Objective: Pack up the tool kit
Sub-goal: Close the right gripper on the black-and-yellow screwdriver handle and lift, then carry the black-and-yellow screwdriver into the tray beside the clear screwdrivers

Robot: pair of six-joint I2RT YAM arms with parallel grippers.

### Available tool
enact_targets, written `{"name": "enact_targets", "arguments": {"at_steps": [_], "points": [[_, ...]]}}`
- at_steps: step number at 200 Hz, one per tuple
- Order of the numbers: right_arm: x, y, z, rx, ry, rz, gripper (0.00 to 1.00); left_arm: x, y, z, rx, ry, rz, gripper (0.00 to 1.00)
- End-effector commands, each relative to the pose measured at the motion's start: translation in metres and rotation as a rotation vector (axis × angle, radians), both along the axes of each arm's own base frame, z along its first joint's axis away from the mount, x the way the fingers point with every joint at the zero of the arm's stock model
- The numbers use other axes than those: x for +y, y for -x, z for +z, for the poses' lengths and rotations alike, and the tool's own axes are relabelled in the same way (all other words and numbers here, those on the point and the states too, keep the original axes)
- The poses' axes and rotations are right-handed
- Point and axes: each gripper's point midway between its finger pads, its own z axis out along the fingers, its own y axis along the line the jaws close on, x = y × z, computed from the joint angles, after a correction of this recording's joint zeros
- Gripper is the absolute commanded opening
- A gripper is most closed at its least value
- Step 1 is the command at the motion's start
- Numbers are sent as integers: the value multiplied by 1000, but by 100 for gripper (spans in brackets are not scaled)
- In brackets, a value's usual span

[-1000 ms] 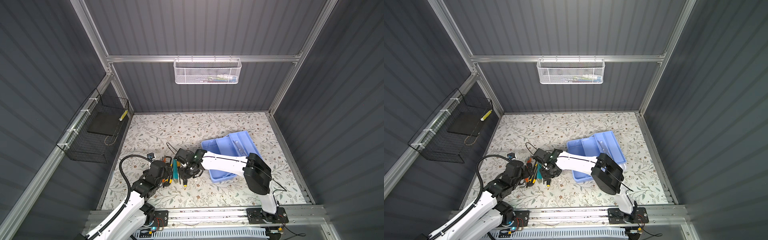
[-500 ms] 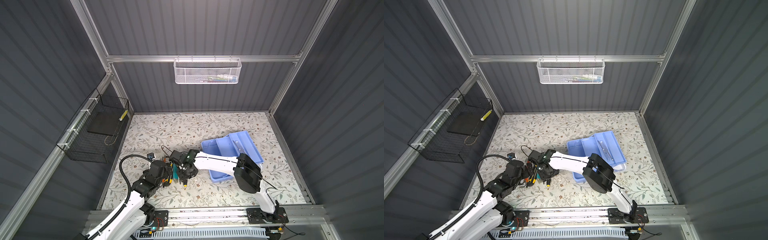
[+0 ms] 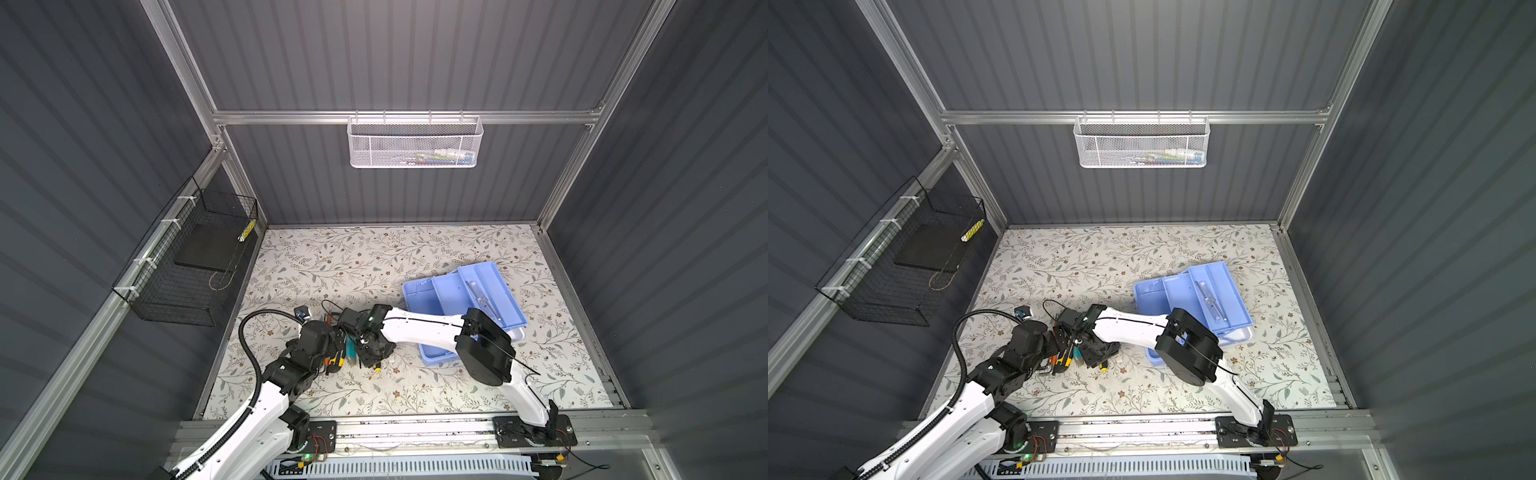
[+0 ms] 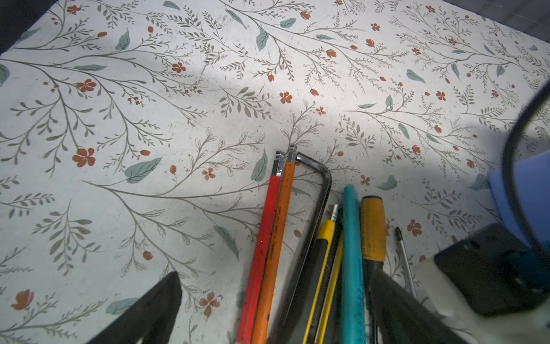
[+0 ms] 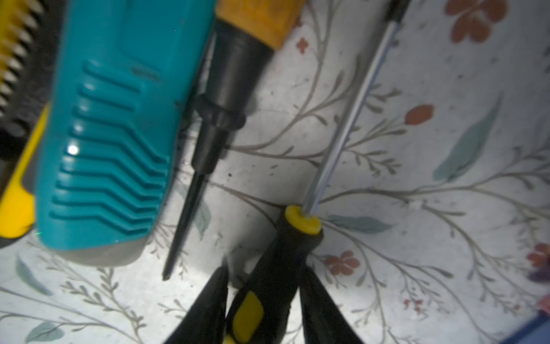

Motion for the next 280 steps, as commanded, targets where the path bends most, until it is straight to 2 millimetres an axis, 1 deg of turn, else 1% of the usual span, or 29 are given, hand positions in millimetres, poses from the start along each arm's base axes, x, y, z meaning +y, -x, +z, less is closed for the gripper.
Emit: {"name": "enact_targets", "arguments": {"at_steps": [1,24,51,82,96,107,128,132,145,147,150,152,160,167,170,171,175,177,178,180,187,189,193,196,215,216,236,251,280], "points": [[-26,-6,-1,-12,63,-40,35,3,1,0,1,-3,10,100],[-33,-12,5,-14,32,-72,26,3,1,0,1,-2,9,100],[-31,-18,19,-24,-25,-76,15,2,1,-1,4,-2,8,99],[-32,-23,46,-49,-94,-48,5,2,1,-1,8,-4,5,99],[-41,-28,64,-60,-113,-22,0,2,1,-1,9,-4,6,99],[-50,-33,77,-77,-121,-4,0,1,1,-1,9,-3,4,100],[-82,-50,109,-139,-112,2,0,1,0,-2,10,-4,3,99],[-91,-55,118,-159,-110,-2,0,1,0,-2,11,-3,3,99],[-117,-68,137,-210,-85,-18,0,1,0,-2,13,-6,3,99],[-124,-71,141,-224,-74,-24,0,1,0,-2,13,-6,3,99],[-128,-73,144,-235,-71,-27,0,1,0,-2,13,-6,3,99],[-136,-77,149,-247,-60,-36,0,1,0,-3,15,-7,3,99],[-152,-84,158,-276,-38,-50,0,1,0,-2,14,-6,3,99],[-173,-92,166,-304,-11,-76,0,1,0,-2,15,-7,3,100],[-178,-93,168,-307,-5,-83,0,1,0,-3,16,-7,3,100],[-184,-95,170,-313,4,-91,0,1,0,-3,16,-8,3,99],[-192,-97,173,-320,14,-104,0,1,0,-2,14,-7,3,99],[-200,-99,175,-323,27,-115,0,1,0,-2,16,-8,3,99],[-200,-99,175,-323,27,-115,0,1,0,-3,16,-8,3,99],[-210,-102,177,-326,40,-132,0,1,0,-3,17,-8,3,99],[-227,-107,181,-341,68,-167,0,1,0,-2,15,-8,5,100],[-237,-109,183,-348,84,-185,0,1,0,-3,16,-9,4,100],[-245,-111,184,-358,103,-199,0,1,0,-2,14,-8,5,99],[-257,-114,187,-372,123,-221,0,2,0,-2,14,-8,7,99],[-300,-122,193,-412,194,-301,0,2,0,-2,13,-8,8,99],[-305,-123,195,-420,200,-315,0,2,0,-2,12,-7,8,99],[-346,-130,198,-445,248,-438,0,2,0,-3,15,-9,8,100],[-361,-133,197,-465,260,-479,0,2,-1,-3,19,-12,10,99],[-376,-135,182,-453,315,-477,0,1,-1,-4,26,-15,5,99]]}}
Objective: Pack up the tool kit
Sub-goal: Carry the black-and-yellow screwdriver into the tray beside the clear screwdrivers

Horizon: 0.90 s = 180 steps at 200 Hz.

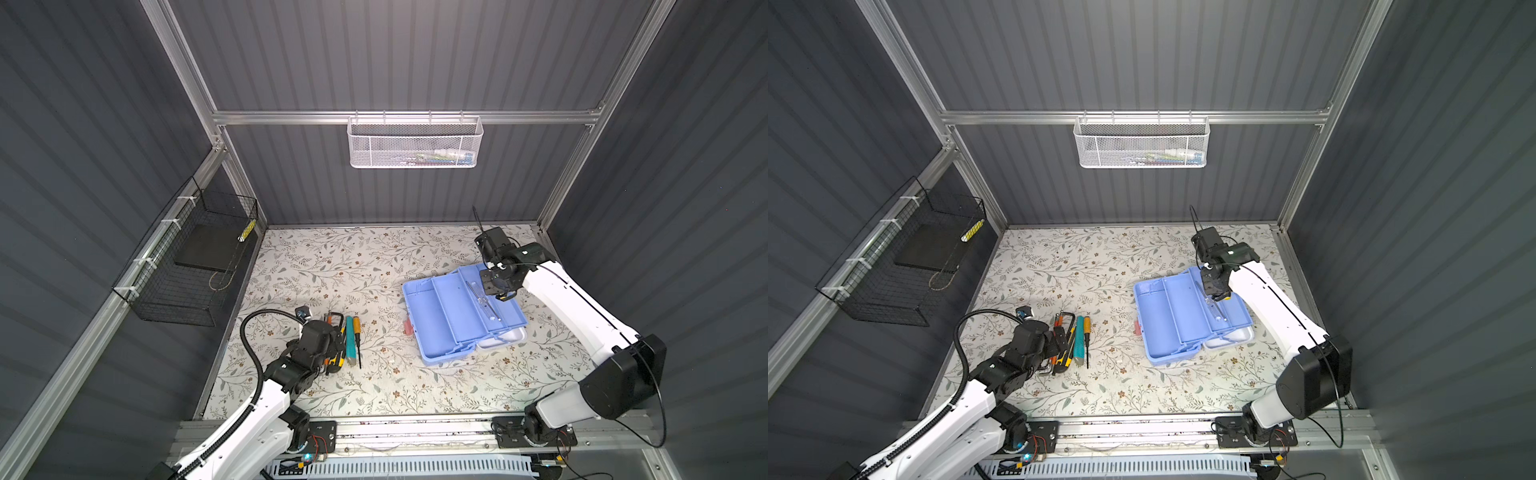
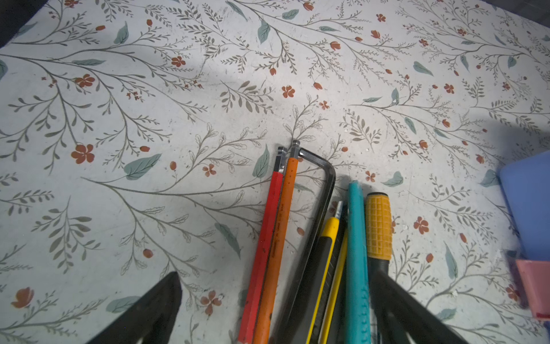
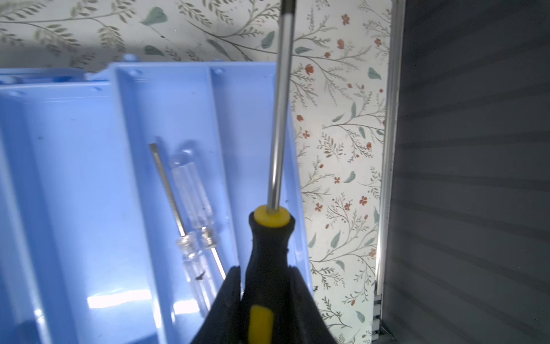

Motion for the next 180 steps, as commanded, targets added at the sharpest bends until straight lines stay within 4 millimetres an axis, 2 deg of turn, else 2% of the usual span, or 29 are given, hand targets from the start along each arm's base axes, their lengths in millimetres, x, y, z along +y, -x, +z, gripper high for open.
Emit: {"name": "enact_targets", "arguments": {"at_steps": [1,47,115,180], "points": [[-16,-2,-6,-2,77,-5,0,0,-2,2,1,-1,5,100],[-32,-9,-33,30,122,-20,0,0,-3,1,8,-5,5,99],[-24,-15,-53,58,46,8,0,-5,-3,0,14,1,-22,99],[-16,-9,-67,98,-9,20,0,0,-3,0,12,-8,8,100]]}}
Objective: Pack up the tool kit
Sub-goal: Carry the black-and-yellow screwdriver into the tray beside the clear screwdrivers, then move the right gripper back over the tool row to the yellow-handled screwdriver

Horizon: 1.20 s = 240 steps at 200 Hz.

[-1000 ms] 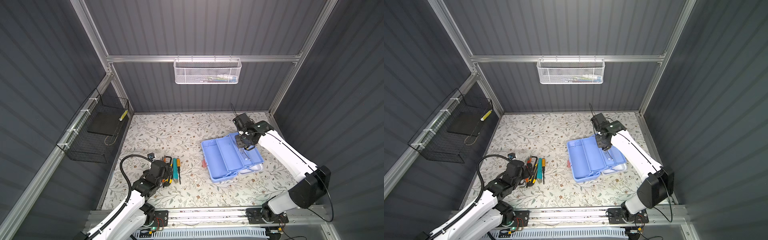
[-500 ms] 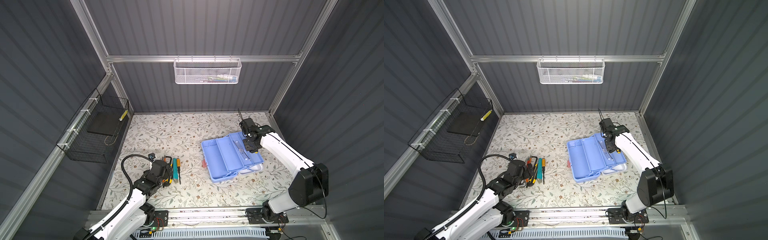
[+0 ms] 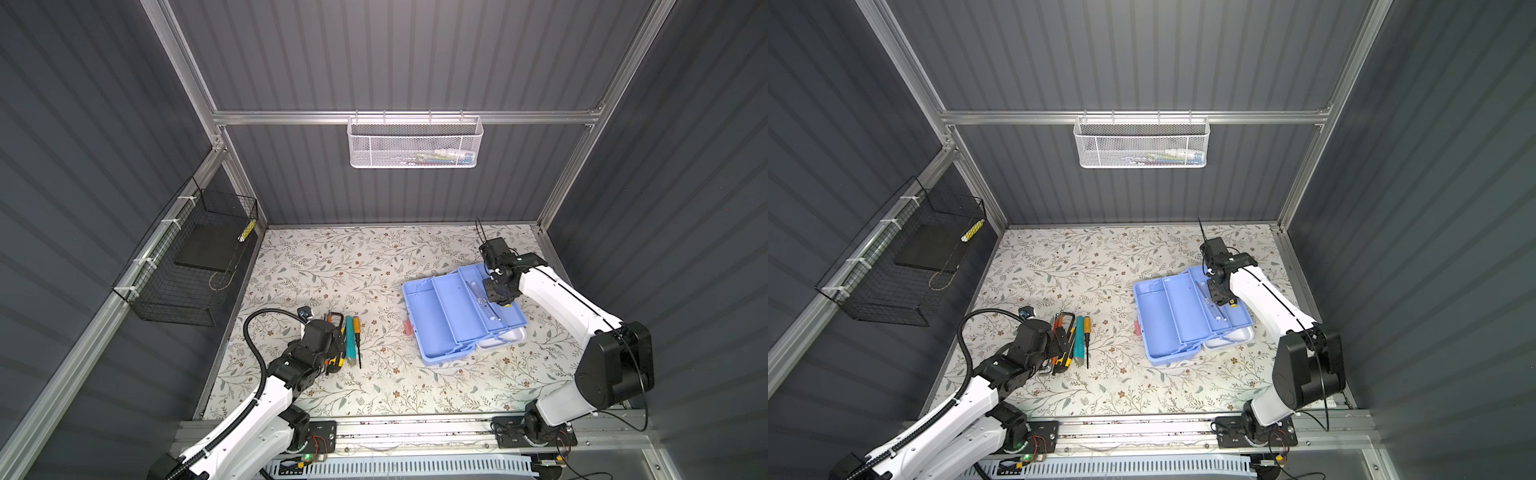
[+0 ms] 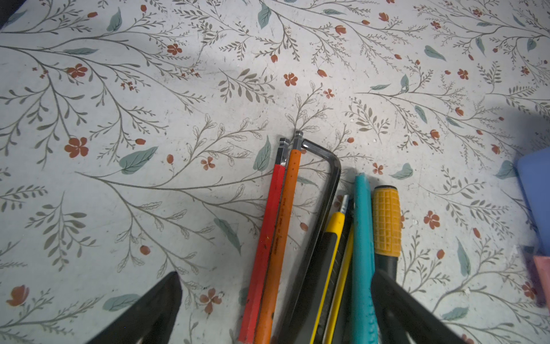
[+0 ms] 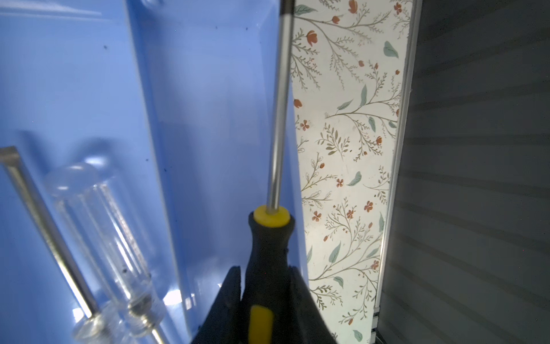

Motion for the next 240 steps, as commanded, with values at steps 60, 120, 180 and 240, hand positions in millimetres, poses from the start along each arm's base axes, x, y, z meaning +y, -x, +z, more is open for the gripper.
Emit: {"name": "enact_targets", "arguments": {"at_steps": [60,120,180,240], "points": [[5,13,-15,44,-53,1,9,1,-3,7,-16,2,11,99],[6,10,3,25,-57,2,39,-1,-4,5,-2,-2,0,100],[30,7,64,-93,-171,36,44,-3,-5,4,4,-3,-8,99],[210,46,80,-125,-629,323,48,4,-2,7,-12,-5,24,99]]}}
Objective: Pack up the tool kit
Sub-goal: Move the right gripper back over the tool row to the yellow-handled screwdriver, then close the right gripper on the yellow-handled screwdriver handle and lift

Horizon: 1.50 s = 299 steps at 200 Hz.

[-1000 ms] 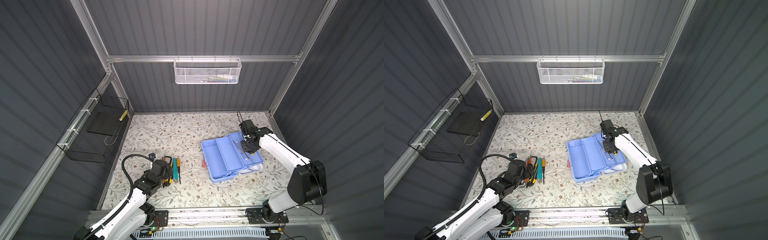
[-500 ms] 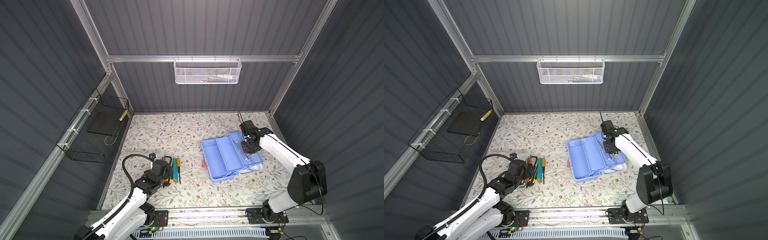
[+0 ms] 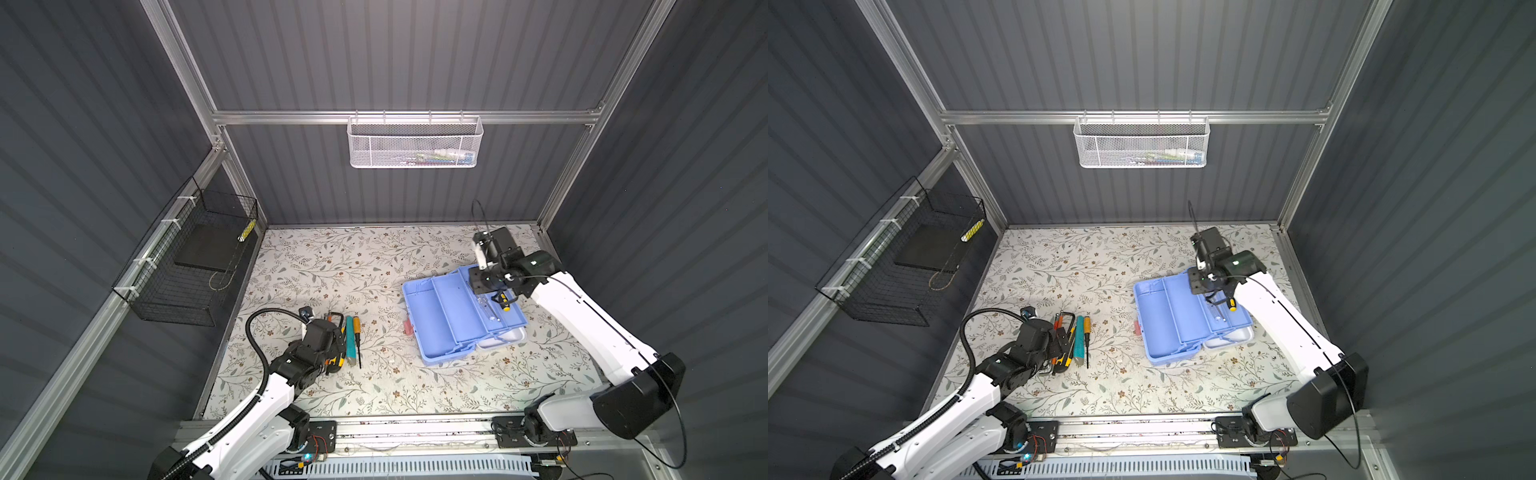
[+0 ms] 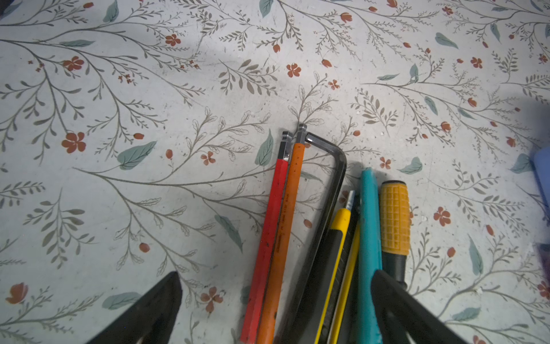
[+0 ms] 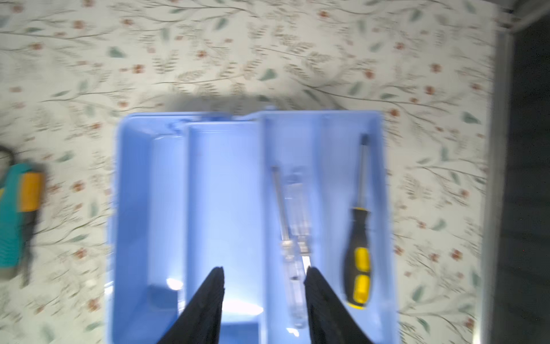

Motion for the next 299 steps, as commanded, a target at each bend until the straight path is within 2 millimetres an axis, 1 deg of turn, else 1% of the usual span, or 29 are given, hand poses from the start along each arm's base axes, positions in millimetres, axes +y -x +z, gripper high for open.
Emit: {"name": "enact_targets", "arguments": {"at_steps": [1,5,6,7,12,13,14,19,20,26,27,31,34,43,47,74,79,84,105,109,131,154,167,198,233,257,273,299], "points": [[82,22,-8,39,-191,118,48,4,-3,12,-34,6,27,99],[92,23,-10,36,-207,128,48,5,-2,13,-37,5,32,99],[98,24,-11,36,-215,133,48,5,-2,13,-38,5,32,99],[98,24,-11,36,-215,133,48,5,-2,13,-39,6,34,100],[112,27,-15,36,-232,155,48,6,-2,14,-42,6,38,99],[119,29,-17,36,-240,166,48,6,-1,14,-43,6,38,99],[119,29,-17,36,-240,166,48,6,-1,14,-43,6,38,99],[137,33,-23,37,-254,196,48,7,-1,15,-49,9,43,99],[137,33,-23,37,-254,196,48,7,-1,15,-50,10,42,99],[154,38,-29,39,-262,228,48,8,0,16,-56,14,44,99],[160,40,-31,39,-263,239,48,8,0,16,-58,14,44,99],[167,42,-35,40,-261,253,48,9,0,17,-62,16,48,99],[177,44,-41,44,-256,269,48,9,1,17,-66,17,49,99],[194,47,-53,57,-247,298,48,11,2,19,-76,22,54,100],[203,48,-64,75,-233,310,48,11,3,19,-81,24,57,100],[244,50,-103,129,-190,379,48,13,4,23,-102,36,64,99],[248,49,-107,136,-184,382,48,14,5,22,-102,35,66,99],[254,48,-117,148,-173,389,48,14,5,23,-104,37,66,99],[275,52,-135,184,-171,427,48,13,4,23,-100,35,61,100],[278,52,-141,195,-165,433,48,13,4,23,-100,35,63,100],[290,50,-157,206,-145,448,48,14,4,21,-91,28,68,100],[299,43,-165,205,-119,449,48,13,4,22,-96,31,62,99],[303,39,-168,195,-108,442,48,9,3,22,-94,39,39,99],[303,30,-176,184,-60,415,47,6,1,19,-75,31,28,99],[305,27,-183,186,-34,404,44,6,2,20,-80,35,28,100],[301,23,-190,186,1,386,42,7,3,22,-96,43,27,100],[301,22,-194,194,14,384,42,8,4,23,-104,48,28,100],[307,26,-198,208,5,400,42,8,4,24,-108,50,26,100]]}}
